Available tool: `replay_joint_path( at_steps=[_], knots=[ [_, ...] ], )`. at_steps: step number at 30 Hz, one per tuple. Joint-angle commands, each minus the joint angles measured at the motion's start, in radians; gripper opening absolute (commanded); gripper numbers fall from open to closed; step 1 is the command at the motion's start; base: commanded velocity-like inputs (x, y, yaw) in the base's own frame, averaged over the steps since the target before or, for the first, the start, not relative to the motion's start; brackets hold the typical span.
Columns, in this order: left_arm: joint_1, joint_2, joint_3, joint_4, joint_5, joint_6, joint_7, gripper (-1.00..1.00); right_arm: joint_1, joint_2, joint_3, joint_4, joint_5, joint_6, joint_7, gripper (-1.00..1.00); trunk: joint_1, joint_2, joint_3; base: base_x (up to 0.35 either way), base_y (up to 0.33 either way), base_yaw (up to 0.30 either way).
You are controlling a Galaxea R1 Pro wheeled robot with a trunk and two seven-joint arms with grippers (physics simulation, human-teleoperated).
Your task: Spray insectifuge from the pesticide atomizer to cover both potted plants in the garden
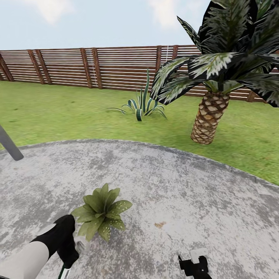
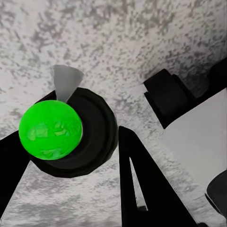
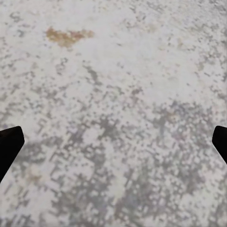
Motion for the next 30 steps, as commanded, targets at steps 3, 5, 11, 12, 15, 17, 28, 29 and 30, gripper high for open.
replay_joint_path(
  at_steps=[3, 5, 11, 12, 15, 17, 28, 29, 30],
  knots=[
    [0.014, -0.005, 0.0, -0.01, -0.005, -0.024, -0.008, -1.0, 0.0, 0.0, 0.009, 0.001, -0.004, -0.002, -0.004, 1.0, 0.0, 0.0, -0.001, 0.0, 0.0, 0.0],
    [0.015, -0.007, 0.009, -0.017, -0.003, -0.027, 0.002, -1.0, 0.0, 0.0, 0.009, 0.001, -0.003, -0.002, -0.004, 1.0, 0.0, 0.0, -0.001, 0.0, 0.0, 0.0],
    [0.012, -0.006, 0.094, -0.059, -0.002, -0.028, 0.043, -1.0, 0.0, 0.0, 0.01, 0.001, -0.001, -0.002, -0.004, 1.0, 0.0, 0.0, -0.001, 0.0, 0.0, 0.0],
    [0.011, -0.005, 0.098, -0.061, -0.003, -0.028, 0.044, -1.0, 0.0, 0.0, 0.01, 0.001, -0.001, -0.002, -0.004, 1.0, 0.0, 0.0, -0.001, 0.0, 0.0, 0.0],
    [0.011, -0.001, 0.101, -0.064, -0.011, -0.03, 0.046, -1.0, 0.0, 0.0, 0.01, 0.001, -0.001, -0.002, -0.004, 1.0, 0.0, 0.0, -0.001, 0.0, 0.0, 0.0],
    [0.014, 0.004, 0.1, -0.055, -0.014, -0.031, 0.048, -1.0, 0.0, 0.0, 0.009, 0.001, -0.001, -0.002, -0.004, 1.0, 0.0, 0.0, -0.001, 0.0, 0.0, 0.0],
    [0.021, 0.035, 0.103, -0.045, -0.018, -0.032, 0.059, -1.0, 0.0, 0.0, 0.009, 0.001, -0.001, -0.002, -0.004, 1.0, 0.0, 0.0, -0.001, 0.0, 0.0, 0.0],
    [0.021, 0.033, 0.105, -0.045, -0.017, -0.032, 0.06, -1.0, 0.0, 0.0, 0.009, 0.001, -0.001, -0.002, -0.004, 1.0, 0.0, 0.0, -0.001, 0.042, 0.03, 0.0],
    [0.021, 0.032, 0.106, -0.046, -0.017, -0.032, 0.06, -1.0, 0.0, 0.0, 0.009, 0.001, -0.001, -0.002, -0.004, 1.0, 0.0, 0.0, -0.001, 0.09, 0.092, 0.0]
  ],
)
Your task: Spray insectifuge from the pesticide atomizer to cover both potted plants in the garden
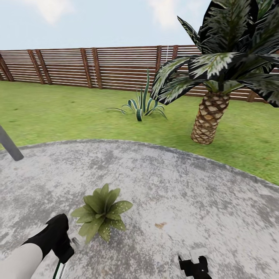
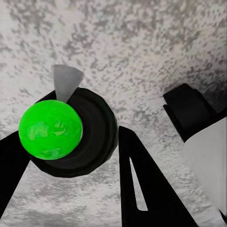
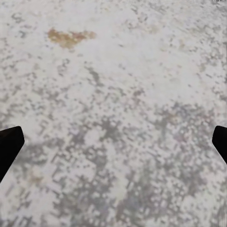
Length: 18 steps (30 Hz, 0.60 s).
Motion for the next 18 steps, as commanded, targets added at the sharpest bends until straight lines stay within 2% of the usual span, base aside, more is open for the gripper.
replay_joint_path(
  at_steps=[1, 5, 11, 18],
  knots=[
    [-0.001, -0.001, -0.004, -0.003, -0.005, 0.005, -0.008, -1.0, 0.0, 0.0, 0.008, 0.001, -0.003, -0.002, -0.005, 1.0, 0.0, 0.0, -0.001, 0.141, 0.165, 0.0],
    [-0.002, -0.006, -0.005, -0.013, -0.004, 0.007, -0.008, -1.0, -0.001, -0.001, 0.008, 0.001, -0.004, -0.002, -0.006, 1.0, 0.0, 0.0, -0.001, 0.159, 0.236, 0.0],
    [-0.002, -0.009, -0.004, -0.019, -0.003, 0.006, -0.008, -1.0, -0.001, -0.002, 0.008, 0.001, -0.006, -0.002, -0.006, 1.0, 0.0, 0.0, -0.001, 0.019, 0.271, -0.016],
    [-0.009, -0.009, -0.011, -0.019, -0.004, 0.005, -0.02, -1.0, 0.0, -0.002, 0.008, 0.001, -0.006, -0.002, -0.007, 1.0, 0.0, 0.0, 0.002, 0.0, 0.029, -0.234]
  ],
)
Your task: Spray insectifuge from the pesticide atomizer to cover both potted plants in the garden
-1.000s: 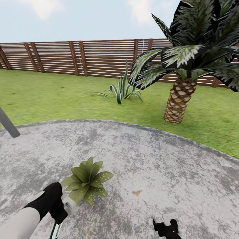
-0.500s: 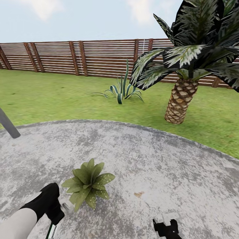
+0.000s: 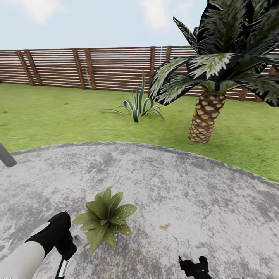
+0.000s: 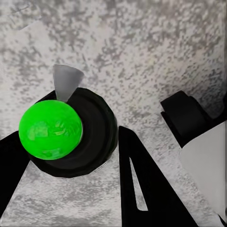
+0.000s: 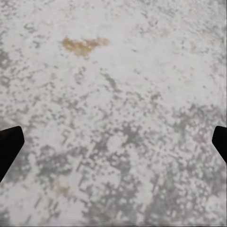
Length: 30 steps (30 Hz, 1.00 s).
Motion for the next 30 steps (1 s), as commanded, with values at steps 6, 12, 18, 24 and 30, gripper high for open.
replay_joint_path(
  at_steps=[6, 12, 18, 24, 30],
  knots=[
    [-0.008, -0.004, -0.018, 0.008, -0.005, 0.006, -0.013, -1.0, -0.001, 0.0, 0.008, 0.001, -0.003, -0.002, -0.004, 1.0, 0.0, 0.0, -0.001, 0.0, 0.0, -0.039],
    [-0.008, 0.0, -0.027, 0.005, -0.01, 0.005, -0.092, -1.0, -0.001, 0.0, 0.008, 0.001, -0.003, -0.002, -0.004, 1.0, 0.0, 0.0, -0.001, 0.0, 0.0, -0.001],
    [-0.004, -0.003, -0.027, 0.008, -0.01, 0.004, -0.101, -1.0, -0.001, 0.0, 0.008, 0.001, -0.004, -0.002, -0.004, 1.0, 0.0, 0.0, -0.001, 0.0, 0.0, 0.0],
    [0.001, -0.005, -0.026, 0.007, -0.008, 0.004, -0.101, -1.0, -0.001, 0.0, 0.008, 0.001, -0.004, -0.002, -0.004, 1.0, 0.0, 0.0, -0.001, -0.017, 0.028, -0.098],
    [0.0, -0.007, -0.023, 0.0, -0.007, 0.005, -0.101, -1.0, -0.001, 0.0, 0.008, 0.001, -0.004, -0.002, -0.004, 1.0, 0.0, 0.0, -0.001, -0.077, 0.245, -0.271]
  ],
)
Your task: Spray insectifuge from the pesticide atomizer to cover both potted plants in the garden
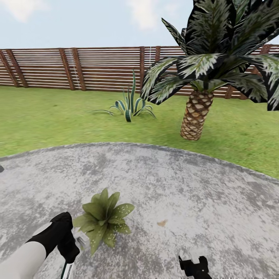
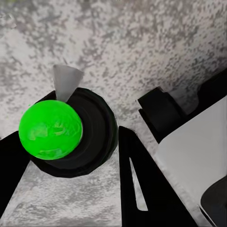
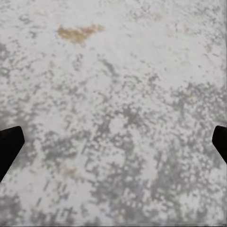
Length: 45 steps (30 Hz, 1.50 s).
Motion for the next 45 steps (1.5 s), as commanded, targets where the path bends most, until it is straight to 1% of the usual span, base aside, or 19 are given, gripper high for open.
replay_joint_path(
  at_steps=[1, 6, 10, 17, 20, 23, 25, 32, 34, 40, 45],
  knots=[
    [0.0, -0.001, -0.004, -0.003, -0.003, 0.007, -0.007, -1.0, -0.001, 0.0, 0.009, 0.001, -0.004, -0.003, -0.006, 1.0, 0.0, 0.0, -0.001, 0.039, 0.296, -0.208],
    [-0.001, -0.006, -0.004, -0.004, -0.005, 0.007, -0.007, -1.0, -0.001, 0.0, 0.009, 0.001, -0.004, -0.003, -0.006, 1.0, 0.0, 0.0, -0.001, 0.067, 0.265, -0.055],
    [-0.001, -0.017, -0.005, -0.004, -0.005, 0.007, -0.007, -1.0, -0.001, 0.0, 0.009, 0.001, -0.004, -0.003, -0.006, 1.0, 0.0, 0.0, -0.001, 0.012, 0.039, -0.067],
    [0.0, -0.027, -0.006, -0.002, -0.006, 0.007, -0.003, -1.0, -0.001, 0.0, 0.009, 0.001, -0.004, -0.003, -0.006, 1.0, 0.0, 0.0, -0.001, 0.001, 0.002, -0.247],
    [0.003, -0.024, -0.01, 0.006, -0.008, 0.006, 0.002, -1.0, -0.001, 0.0, 0.009, 0.001, -0.004, -0.003, -0.006, 1.0, 0.0, 0.0, -0.001, 0.0, 0.0, -0.049],
    [0.01, -0.012, -0.01, 0.013, -0.008, 0.005, 0.003, -1.0, -0.001, 0.0, 0.009, 0.001, -0.004, -0.003, -0.006, 1.0, 0.0, 0.0, -0.001, 0.0, 0.0, -0.008],
    [0.026, -0.011, -0.011, 0.014, -0.008, 0.004, 0.003, -1.0, 0.0, 0.0, 0.009, 0.001, -0.004, -0.003, -0.006, 1.0, 0.0, 0.0, -0.001, 0.0, 0.0, -0.001],
    [0.055, -0.01, -0.01, 0.013, -0.008, 0.0, 0.011, -1.0, -0.001, 0.0, 0.009, 0.001, -0.004, -0.003, -0.005, 1.0, 0.0, 0.0, -0.001, 0.0, 0.0, 0.0],
    [0.06, -0.009, -0.004, 0.01, -0.007, -0.012, 0.028, -1.0, -0.001, 0.0, 0.009, 0.001, -0.002, -0.003, -0.005, 1.0, 0.0, 0.0, -0.001, 0.0, 0.0, 0.0],
    [0.049, -0.012, 0.006, -0.002, -0.002, -0.013, 0.047, -1.0, 0.0, 0.0, 0.01, 0.001, -0.002, -0.003, -0.005, 1.0, 0.0, 0.0, -0.001, 0.0, 0.013, 0.0],
    [0.046, -0.025, 0.005, -0.004, -0.003, -0.013, 0.05, -1.0, -0.001, 0.0, 0.009, 0.001, -0.002, -0.003, -0.005, 1.0, 0.0, 0.0, -0.001, -0.036, 0.235, 0.0]
  ],
)
